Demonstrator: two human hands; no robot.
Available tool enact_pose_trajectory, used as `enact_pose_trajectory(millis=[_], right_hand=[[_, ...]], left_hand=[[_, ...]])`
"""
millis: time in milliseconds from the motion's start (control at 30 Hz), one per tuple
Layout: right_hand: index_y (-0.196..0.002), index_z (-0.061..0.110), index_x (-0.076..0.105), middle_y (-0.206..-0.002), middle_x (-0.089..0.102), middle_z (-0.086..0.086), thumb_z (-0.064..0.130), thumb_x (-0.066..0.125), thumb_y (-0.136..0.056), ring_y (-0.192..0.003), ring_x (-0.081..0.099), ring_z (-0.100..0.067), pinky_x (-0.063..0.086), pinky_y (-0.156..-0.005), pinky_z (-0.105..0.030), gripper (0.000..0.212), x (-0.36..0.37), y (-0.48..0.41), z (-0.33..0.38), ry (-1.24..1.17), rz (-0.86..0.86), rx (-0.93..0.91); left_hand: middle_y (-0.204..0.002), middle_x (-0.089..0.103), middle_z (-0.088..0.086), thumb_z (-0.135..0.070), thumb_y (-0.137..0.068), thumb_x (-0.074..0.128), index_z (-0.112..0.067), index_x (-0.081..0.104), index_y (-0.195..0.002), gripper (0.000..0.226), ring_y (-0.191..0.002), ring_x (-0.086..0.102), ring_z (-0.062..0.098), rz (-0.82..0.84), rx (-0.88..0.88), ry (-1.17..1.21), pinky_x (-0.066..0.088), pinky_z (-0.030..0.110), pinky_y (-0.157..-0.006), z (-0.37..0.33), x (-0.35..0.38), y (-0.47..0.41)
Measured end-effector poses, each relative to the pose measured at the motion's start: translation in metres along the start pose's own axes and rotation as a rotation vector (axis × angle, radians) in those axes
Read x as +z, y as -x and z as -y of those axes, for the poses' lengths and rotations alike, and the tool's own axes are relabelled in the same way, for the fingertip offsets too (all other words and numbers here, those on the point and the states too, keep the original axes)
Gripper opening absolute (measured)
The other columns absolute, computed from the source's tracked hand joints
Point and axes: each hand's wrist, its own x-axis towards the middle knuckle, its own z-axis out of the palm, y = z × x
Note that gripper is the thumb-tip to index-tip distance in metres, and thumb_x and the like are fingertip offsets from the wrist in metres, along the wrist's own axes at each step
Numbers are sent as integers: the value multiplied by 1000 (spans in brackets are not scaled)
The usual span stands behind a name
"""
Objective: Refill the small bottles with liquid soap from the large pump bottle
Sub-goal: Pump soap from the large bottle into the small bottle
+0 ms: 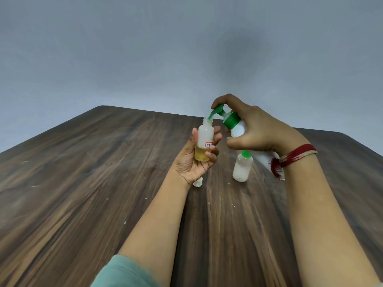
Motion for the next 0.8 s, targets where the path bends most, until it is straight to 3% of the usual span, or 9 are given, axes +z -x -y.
enact_pose_trajectory(millis=[167,300,500,700,800], right_hand=[[-131,37,39,-93,63,11,6,67,-72,-81,58,-13,40,-65,-8,72,0,0,-1,-18,19,0],[-129,36,41,-88,62,9,5,67,-72,-81,59,-15,40,-63,-7,69,0,0,0,-13,10,-2],[-126,39,40,-88,64,-4,6,66,-72,-85,62,-23,48,-72,-27,69,-3,1,-1,-11,-6,1],[-125,47,37,-90,67,6,21,60,-63,-87,61,-15,49,-74,-25,71,-6,3,-1,-94,-42,5],[-127,45,37,-93,67,4,12,66,-70,-86,61,-16,48,-72,-22,71,-6,2,-3,-74,-26,11]], left_hand=[[-89,71,13,-26,-49,95,1,72,-104,64,-61,62,12,-2,2,-5,53,19,-49,0,0,0],[-89,71,13,-26,-50,95,1,72,-104,65,-61,62,12,1,0,-3,53,19,-49,0,1,0],[-89,71,13,-26,-48,95,0,72,-104,66,-60,62,11,-5,4,-6,53,19,-49,0,1,1],[-88,71,13,-26,-48,95,0,72,-104,66,-61,62,11,-4,2,-16,53,18,-50,1,1,1],[-89,71,12,-27,-48,95,0,73,-104,66,-61,62,11,-3,2,-19,52,18,-49,1,1,1]])
